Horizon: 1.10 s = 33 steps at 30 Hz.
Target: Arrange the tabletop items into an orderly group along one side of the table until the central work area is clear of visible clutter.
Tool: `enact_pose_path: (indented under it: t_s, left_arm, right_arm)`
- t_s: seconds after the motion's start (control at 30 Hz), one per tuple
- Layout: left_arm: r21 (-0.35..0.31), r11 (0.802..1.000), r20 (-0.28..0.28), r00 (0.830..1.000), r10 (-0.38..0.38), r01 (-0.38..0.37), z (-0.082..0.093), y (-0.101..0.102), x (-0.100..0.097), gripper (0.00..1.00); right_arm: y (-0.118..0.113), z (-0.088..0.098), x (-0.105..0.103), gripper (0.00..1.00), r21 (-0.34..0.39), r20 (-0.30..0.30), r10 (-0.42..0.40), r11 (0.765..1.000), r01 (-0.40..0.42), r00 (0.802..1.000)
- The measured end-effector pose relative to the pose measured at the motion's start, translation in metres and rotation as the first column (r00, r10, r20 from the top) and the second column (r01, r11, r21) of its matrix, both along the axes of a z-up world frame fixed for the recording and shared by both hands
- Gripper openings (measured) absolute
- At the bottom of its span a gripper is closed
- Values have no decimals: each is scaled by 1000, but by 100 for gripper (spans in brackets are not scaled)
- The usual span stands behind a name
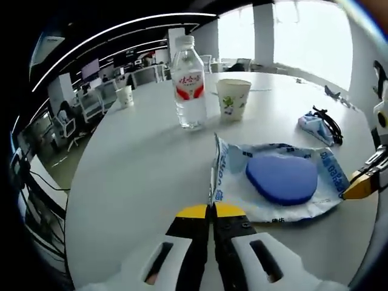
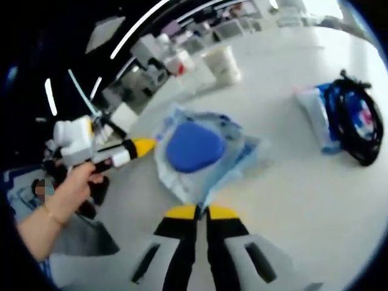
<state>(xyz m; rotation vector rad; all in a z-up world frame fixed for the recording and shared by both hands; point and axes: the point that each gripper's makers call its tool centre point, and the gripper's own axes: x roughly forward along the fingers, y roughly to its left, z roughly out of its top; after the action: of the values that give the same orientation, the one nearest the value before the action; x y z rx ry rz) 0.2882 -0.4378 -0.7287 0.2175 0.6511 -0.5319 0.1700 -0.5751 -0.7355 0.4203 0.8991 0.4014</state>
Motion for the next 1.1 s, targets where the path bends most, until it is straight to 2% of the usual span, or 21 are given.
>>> enact_pose_path:
  t_s: [0.13, 0.6, 1.1]
  left_arm:
    - [-34, 999, 7, 1000, 18, -17, 7, 1, 0, 0]
    - [-70, 997, 48, 999, 13, -10, 32, -8, -4, 0]
    - [-119, 993, 88, 996, -4, 15, 62, -28, -9, 0]
  right_arm:
    - [-1, 3, 1, 0, 3, 7, 3, 1000, -3, 1000]
    - [-22, 23, 10, 0, -17, 74, -17, 1000, 19, 997]
    - [-50, 52, 18, 0, -80, 139, 27, 997, -16, 990]
